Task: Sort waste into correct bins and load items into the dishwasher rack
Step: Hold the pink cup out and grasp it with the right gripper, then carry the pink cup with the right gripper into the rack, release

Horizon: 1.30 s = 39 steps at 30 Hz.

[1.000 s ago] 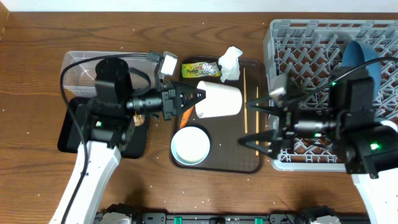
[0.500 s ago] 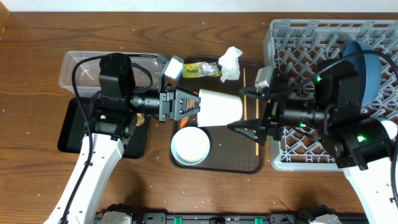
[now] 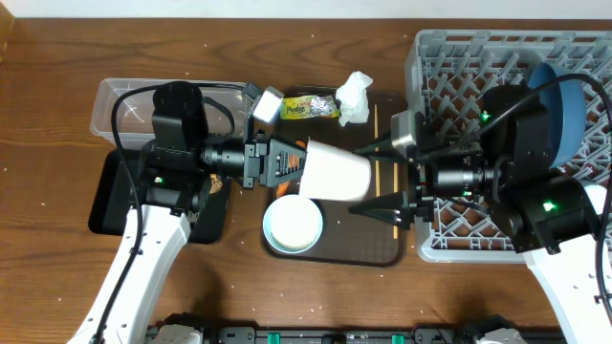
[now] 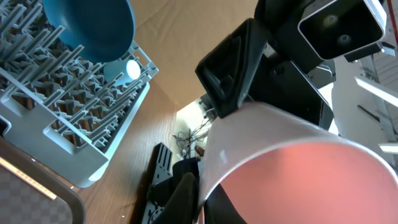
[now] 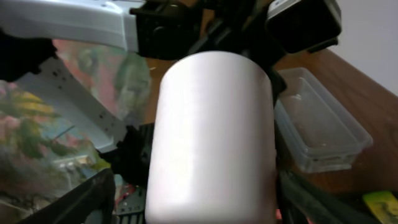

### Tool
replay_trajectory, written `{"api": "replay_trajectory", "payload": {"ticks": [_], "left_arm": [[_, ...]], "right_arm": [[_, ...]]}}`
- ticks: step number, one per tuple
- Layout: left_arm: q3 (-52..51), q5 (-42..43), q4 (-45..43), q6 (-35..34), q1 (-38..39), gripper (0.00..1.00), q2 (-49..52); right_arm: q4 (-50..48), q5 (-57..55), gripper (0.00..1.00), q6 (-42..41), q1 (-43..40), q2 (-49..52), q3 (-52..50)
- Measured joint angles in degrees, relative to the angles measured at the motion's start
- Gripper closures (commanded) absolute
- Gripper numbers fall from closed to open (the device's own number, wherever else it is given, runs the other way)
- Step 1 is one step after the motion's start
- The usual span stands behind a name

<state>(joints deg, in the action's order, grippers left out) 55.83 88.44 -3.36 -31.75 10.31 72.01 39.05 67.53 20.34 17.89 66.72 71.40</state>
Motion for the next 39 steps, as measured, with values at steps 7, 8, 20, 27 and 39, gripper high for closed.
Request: {"api": "replay_trajectory", "payload": {"ticks": [7,8,20,27,39], "left_arm": [[0.0,-0.09,-0.2,0.0,0.04,0.94,0.0],[0.0,-0.09,-0.22,-0.02,0.04,0.94,0.0],[0.0,-0.33,-1.64,-0.07,0.09,0.94,0.0],[0.0,-1.95,-4.61,-0.42,2.25,0.94,0.02],[0.0,-3.93,-6.84,-1.68,1.64,0.02,0.0]], "right_arm": [[0.31,0.57,0.26,0.02,0.07,0.0,0.0],[0.31,0.31,0.25,0.04,0.31,0.0,0.0],[0.35,-4.2,0.26,-0.04,2.27,0.15,0.0],[0.55,-3.19,0.39,-0.46,2.38,2.01,0.0],[3.23,-10.29,0.51,-1.92,2.12,0.44,0.0]]}}
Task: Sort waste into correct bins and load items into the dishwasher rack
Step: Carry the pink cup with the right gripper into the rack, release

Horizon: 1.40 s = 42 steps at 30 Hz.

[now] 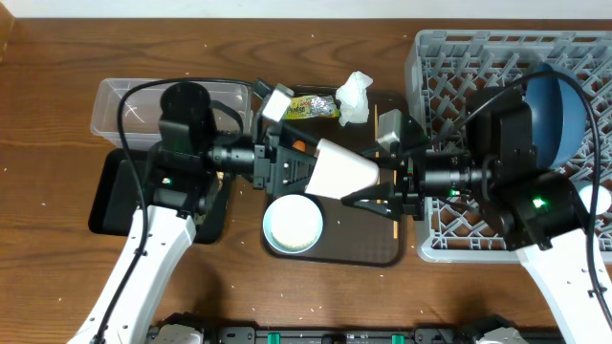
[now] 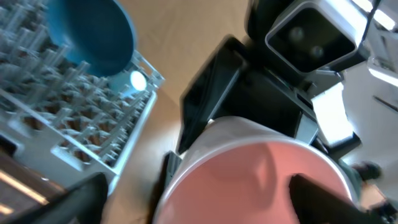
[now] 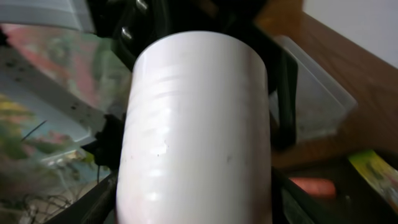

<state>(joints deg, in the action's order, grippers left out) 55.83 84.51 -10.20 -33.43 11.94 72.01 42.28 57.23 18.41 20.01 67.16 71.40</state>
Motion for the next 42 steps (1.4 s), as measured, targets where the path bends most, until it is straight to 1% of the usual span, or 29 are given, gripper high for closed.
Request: {"api": "replay_trajectory", "payload": {"ticks": [2,5,8,10,12,16,20,25,29,36,37,39,40,41,42], "left_arm": [[0.0,-0.7,-0.9,-0.85,-1.73,0.02,0.0],[0.0,-1.01,-2.16,-2.97,-5.42,0.02,0.0],[0.0,-0.83,-2.25,-4.55,-8.41,0.02,0.0],[0.0,-0.44,-2.25,-5.35,-9.31,0.02,0.0],[0.0,-0.09,-2.23,-5.66,-9.49,0.02,0.0],[0.0,0.68,-2.25,-5.81,-9.49,0.02,0.0],[0.0,0.87,-2.27,-5.84,-9.49,0.02,0.0],[0.0,0.9,-2.25,-5.86,-9.49,0.02,0.0],[0.0,0.92,-2.23,-5.88,-9.49,0.02,0.0],[0.0,0.92,-2.25,-5.86,-9.49,0.02,0.0],[0.0,0.92,-2.25,-5.86,-9.49,0.02,0.0],[0.0,0.92,-2.25,-5.84,-9.49,0.02,0.0],[0.0,0.92,-2.25,-5.86,-9.49,0.02,0.0],[0.0,0.9,-2.25,-5.84,-9.49,0.02,0.0],[0.0,0.92,-2.25,-5.84,-9.49,0.02,0.0]], "right_arm": [[0.63,-3.98,0.5,-1.77,-0.39,-1.31,0.0],[2.89,-12.24,0.5,-7.02,-3.17,-3.61,0.0],[5.81,-21.18,0.52,-13.07,-7.69,-5.53,0.0],[7.98,-26.12,0.51,-16.68,-11.39,-6.21,0.0],[10.27,-30.03,0.52,-20.2,-16.15,-6.43,0.0],[14.58,-34.8,0.51,-25.27,-27.47,-5.62,0.0],[19.34,-37.24,0.51,-27.17,-36.63,-3.19,0.0],[25.94,-43.08,0.51,-28.13,-43.39,1.7,0.0],[28.68,-47.95,0.52,-28.48,-45.16,6.45,0.0],[28.76,-54.12,0.52,-28.5,-45.18,13.25,0.0],[28.83,-54.51,0.51,-28.5,-45.18,13.79,0.0],[28.85,-55.32,0.44,-28.5,-45.18,14.75,0.0],[28.85,-55.58,0.34,-28.55,-45.18,15.04,0.0],[28.87,-55.78,0.27,-28.98,-45.18,15.45,0.0],[28.89,-55.98,0.23,-29.11,-45.18,15.67,0.0]]}}
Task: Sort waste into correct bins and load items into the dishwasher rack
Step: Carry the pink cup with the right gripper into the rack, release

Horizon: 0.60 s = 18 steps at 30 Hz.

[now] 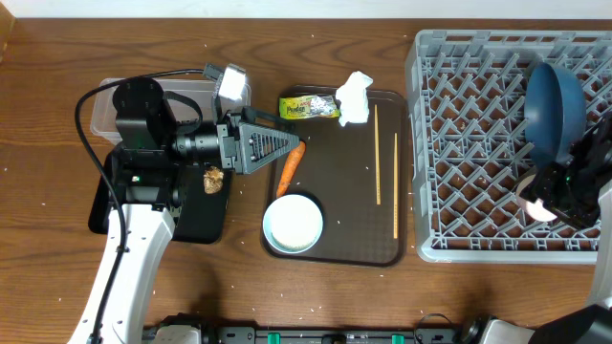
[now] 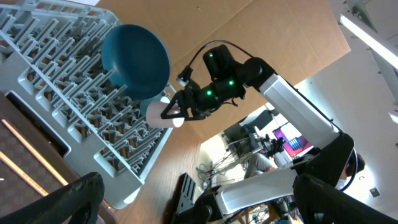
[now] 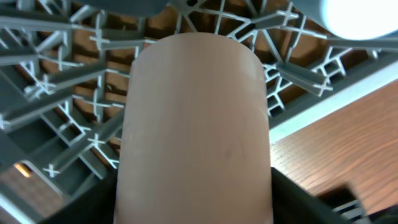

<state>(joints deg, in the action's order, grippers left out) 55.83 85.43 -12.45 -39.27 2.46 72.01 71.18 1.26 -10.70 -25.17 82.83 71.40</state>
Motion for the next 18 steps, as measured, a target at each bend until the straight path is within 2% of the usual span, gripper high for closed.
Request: {"api": "replay_trajectory", "payload": {"ticks": [1,4,10,18], "left_arm": [[0.0,0.0,0.0,0.0,0.0,0.02,0.0],[0.0,-0.02,0.0,0.0,0.0,0.02,0.0],[0.0,-0.04,0.0,0.0,0.0,0.02,0.0],[0.0,-0.94,0.0,0.07,0.0,0.02,0.0]], "right_arm": [[0.04,-0.09,0.19,-0.17,0.0,0.15,0.0],[0.13,-0.26,0.15,-0.83,0.0,0.2,0.02],[0.5,2.91,0.15,-1.05,0.0,-0.37,2.54],[-2.84,22.23,0.2,2.73,0.17,-8.44,8.9]]}}
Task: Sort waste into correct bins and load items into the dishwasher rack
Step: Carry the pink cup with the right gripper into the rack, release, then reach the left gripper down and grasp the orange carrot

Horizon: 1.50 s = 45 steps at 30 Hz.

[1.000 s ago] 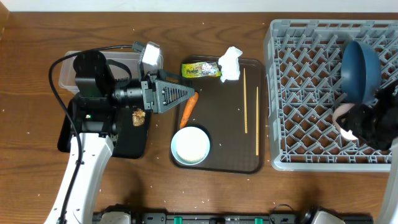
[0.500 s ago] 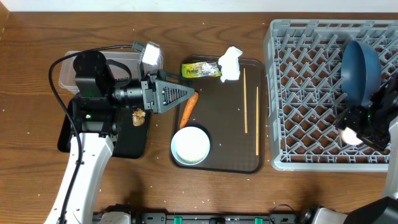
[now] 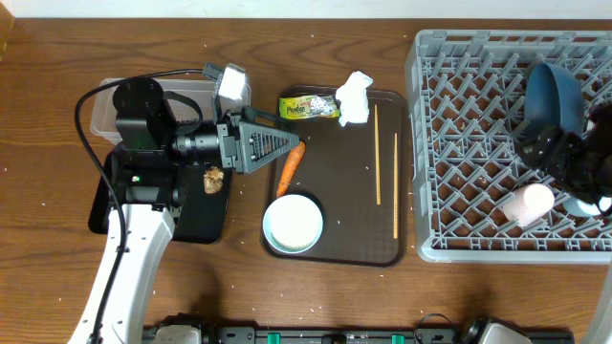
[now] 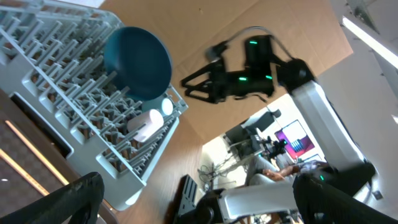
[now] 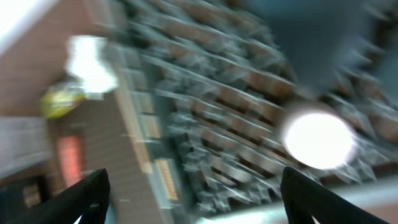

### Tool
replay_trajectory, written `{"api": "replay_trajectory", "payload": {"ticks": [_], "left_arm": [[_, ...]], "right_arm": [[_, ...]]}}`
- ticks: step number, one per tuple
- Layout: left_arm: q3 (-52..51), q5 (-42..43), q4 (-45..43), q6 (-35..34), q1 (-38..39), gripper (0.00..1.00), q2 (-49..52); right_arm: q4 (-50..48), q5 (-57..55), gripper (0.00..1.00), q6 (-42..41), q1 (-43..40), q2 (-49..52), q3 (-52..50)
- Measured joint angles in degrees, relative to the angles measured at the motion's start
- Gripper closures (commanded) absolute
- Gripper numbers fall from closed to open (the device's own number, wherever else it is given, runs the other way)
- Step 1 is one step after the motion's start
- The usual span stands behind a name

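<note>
A white cup (image 3: 529,204) lies on its side in the front right of the grey dishwasher rack (image 3: 478,143), free of both grippers. It also shows in the left wrist view as the cup (image 4: 144,124) and, blurred, as the cup (image 5: 317,140). My right gripper (image 3: 555,158) hangs open above it, near the blue bowl (image 3: 550,91); its jaws (image 5: 199,205) are empty. My left gripper (image 3: 273,143) stands open over the left of the brown tray (image 3: 335,250), beside the carrot (image 3: 290,167), and is empty (image 4: 199,205).
On the tray are a white bowl (image 3: 294,223), two chopsticks (image 3: 377,153), a yellow wrapper (image 3: 308,106) and a crumpled tissue (image 3: 352,98). A clear bin (image 3: 120,105) and a black bin (image 3: 153,220) with a food scrap (image 3: 212,180) stand at the left.
My right gripper has let go of the cup and drawn back, open. The cup now lies on its side in the rack. The left arm has not moved.
My left gripper held the white cup over the tray with the right fingers around it. Then the right gripper had the cup and the left was open. Then the right held it down in the rack, and now it lies there released.
</note>
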<state>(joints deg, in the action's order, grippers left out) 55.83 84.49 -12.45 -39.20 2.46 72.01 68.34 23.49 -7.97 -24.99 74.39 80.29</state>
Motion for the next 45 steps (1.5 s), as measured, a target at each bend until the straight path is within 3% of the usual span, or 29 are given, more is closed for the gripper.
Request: {"api": "replay_trajectory", "payload": {"ticks": [4,10,16,23,27,31,34,45], "left_arm": [[0.0,-2.84,2.49,1.33,0.0,0.02,-0.11],[0.0,-14.67,18.4,5.84,0.81,0.02,-0.35],[-0.11,-43.56,38.16,12.0,7.89,0.02,-3.78],[-0.11,-77.02,48.78,24.59,22.71,0.02,-5.35],[-0.11,-87.06,47.54,28.3,28.02,0.02,-0.2],[-0.11,-91.3,42.32,30.03,29.86,0.01,5.84],[-0.09,-92.63,36.22,30.23,29.9,0.2,10.14],[-0.09,-91.8,25.66,31.47,29.88,0.32,24.5]], "right_arm": [[-1.38,9.44,0.19,2.56,2.4,-4.57,0.31],[-1.36,14.67,0.2,3.41,12.83,-7.13,0.37],[-1.25,8.07,0.18,1.42,23.26,-5.81,0.37],[-1.68,-5.25,0.16,-3.67,30.14,-2.21,0.37],[-2.43,-8.28,0.16,-5.81,30.16,-0.26,0.37],[-2.14,-9.51,0.16,-6.93,30.16,1.49,0.37],[-1.51,-10.03,0.16,-7.17,30.16,1.9,0.37],[-1.33,-10.32,0.16,-7.58,30.16,1.97,0.37]]}}
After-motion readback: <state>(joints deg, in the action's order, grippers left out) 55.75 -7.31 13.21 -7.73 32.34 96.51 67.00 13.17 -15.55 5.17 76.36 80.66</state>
